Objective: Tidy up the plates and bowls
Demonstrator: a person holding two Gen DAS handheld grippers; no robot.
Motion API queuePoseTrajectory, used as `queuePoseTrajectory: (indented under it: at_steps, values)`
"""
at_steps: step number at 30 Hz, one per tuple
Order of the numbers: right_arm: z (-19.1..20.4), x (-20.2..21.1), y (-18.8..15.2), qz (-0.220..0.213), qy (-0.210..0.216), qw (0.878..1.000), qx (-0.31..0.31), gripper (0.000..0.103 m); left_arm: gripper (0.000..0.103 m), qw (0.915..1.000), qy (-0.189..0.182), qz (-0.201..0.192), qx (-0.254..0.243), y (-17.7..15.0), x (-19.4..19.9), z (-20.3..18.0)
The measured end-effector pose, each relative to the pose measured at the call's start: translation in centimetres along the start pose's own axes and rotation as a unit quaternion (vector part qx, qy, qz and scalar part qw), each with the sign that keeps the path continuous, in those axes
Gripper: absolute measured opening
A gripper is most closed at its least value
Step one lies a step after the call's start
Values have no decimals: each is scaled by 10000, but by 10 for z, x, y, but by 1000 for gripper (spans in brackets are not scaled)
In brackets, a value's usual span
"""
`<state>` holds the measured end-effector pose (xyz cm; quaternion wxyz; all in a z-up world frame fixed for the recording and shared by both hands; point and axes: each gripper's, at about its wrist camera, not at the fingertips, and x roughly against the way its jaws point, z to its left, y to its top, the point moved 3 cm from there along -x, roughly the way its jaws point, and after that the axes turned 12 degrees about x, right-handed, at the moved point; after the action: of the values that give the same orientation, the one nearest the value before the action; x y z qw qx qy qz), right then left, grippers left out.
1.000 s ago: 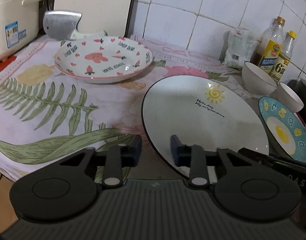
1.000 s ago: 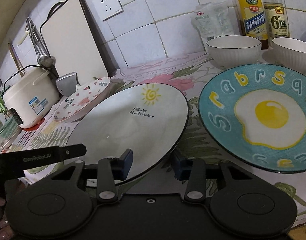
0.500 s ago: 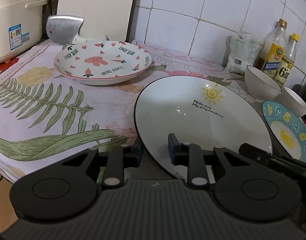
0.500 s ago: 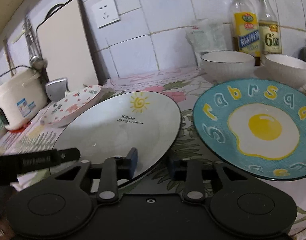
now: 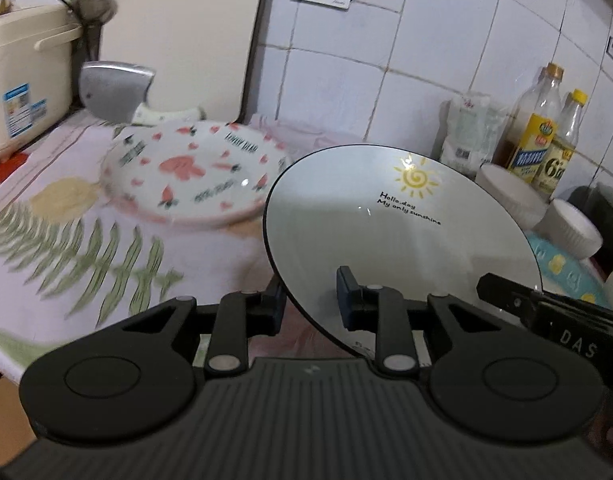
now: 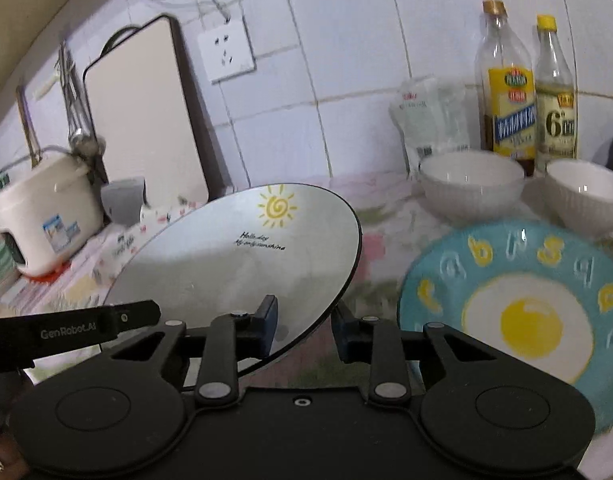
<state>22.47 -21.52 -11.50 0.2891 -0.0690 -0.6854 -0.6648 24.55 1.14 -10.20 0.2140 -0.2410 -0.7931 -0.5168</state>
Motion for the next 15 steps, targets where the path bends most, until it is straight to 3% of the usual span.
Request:
queuePoseTrajectory:
  at_steps: [6, 15]
  values:
    - [-8, -20, 34, -125, -148, 9998, 22, 34, 24, 9997, -58, -142, -188, 38, -22, -21]
    - [-24, -72, 60, 86, -458, 9987, -194, 34, 24, 9998, -6, 158, -129, 69, -75, -38]
